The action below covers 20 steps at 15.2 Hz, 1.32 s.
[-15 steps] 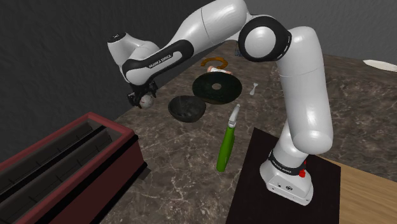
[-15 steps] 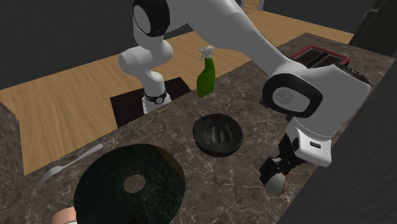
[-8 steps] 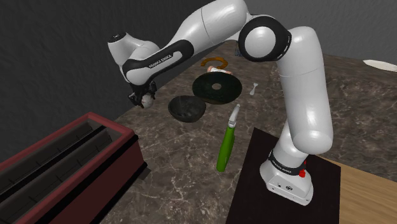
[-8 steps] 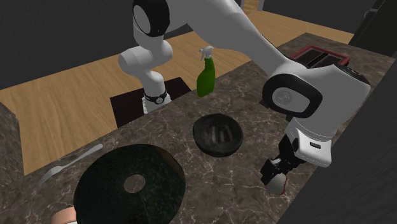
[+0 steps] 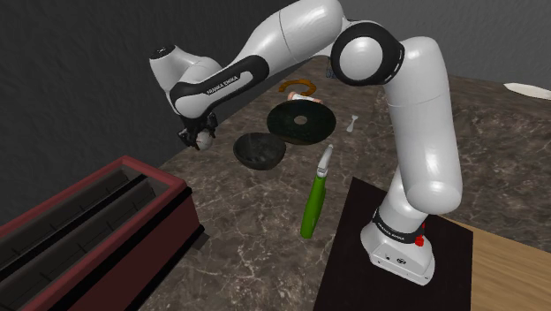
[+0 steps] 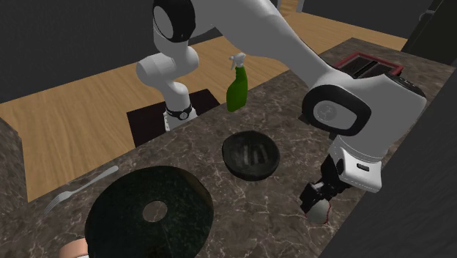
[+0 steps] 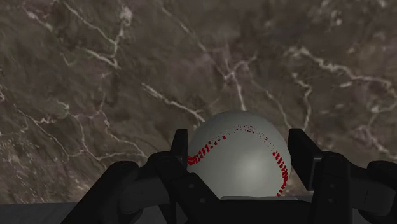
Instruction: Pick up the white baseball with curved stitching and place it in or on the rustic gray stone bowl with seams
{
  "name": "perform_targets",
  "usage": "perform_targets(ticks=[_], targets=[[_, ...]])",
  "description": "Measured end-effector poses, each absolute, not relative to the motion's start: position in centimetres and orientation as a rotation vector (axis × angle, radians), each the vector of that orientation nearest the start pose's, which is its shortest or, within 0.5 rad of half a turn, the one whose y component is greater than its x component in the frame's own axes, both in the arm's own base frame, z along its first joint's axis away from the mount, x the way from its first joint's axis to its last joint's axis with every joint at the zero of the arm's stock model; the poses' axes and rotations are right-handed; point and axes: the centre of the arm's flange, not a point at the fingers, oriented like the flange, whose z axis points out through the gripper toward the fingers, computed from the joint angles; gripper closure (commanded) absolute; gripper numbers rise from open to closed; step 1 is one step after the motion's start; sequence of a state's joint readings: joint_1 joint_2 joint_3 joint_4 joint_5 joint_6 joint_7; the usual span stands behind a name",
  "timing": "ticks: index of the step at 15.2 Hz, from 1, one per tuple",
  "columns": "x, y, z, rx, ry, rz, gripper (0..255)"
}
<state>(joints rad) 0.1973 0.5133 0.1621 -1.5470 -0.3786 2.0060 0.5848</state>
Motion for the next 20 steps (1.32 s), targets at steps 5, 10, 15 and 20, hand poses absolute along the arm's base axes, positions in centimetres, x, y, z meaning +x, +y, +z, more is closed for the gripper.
perform_targets(ticks=[5,10,15,20], targets=[[65.7,20.7,37.6,-3.388,0.127,-0.132,255],[65.6,20.7,40.1,-3.388,0.127,-0.132,255],[65.8,20.7,42.7,-3.387,0.127,-0.132,255],[65.7,20.7,45.3,-3.388,0.127,-0.132,255]])
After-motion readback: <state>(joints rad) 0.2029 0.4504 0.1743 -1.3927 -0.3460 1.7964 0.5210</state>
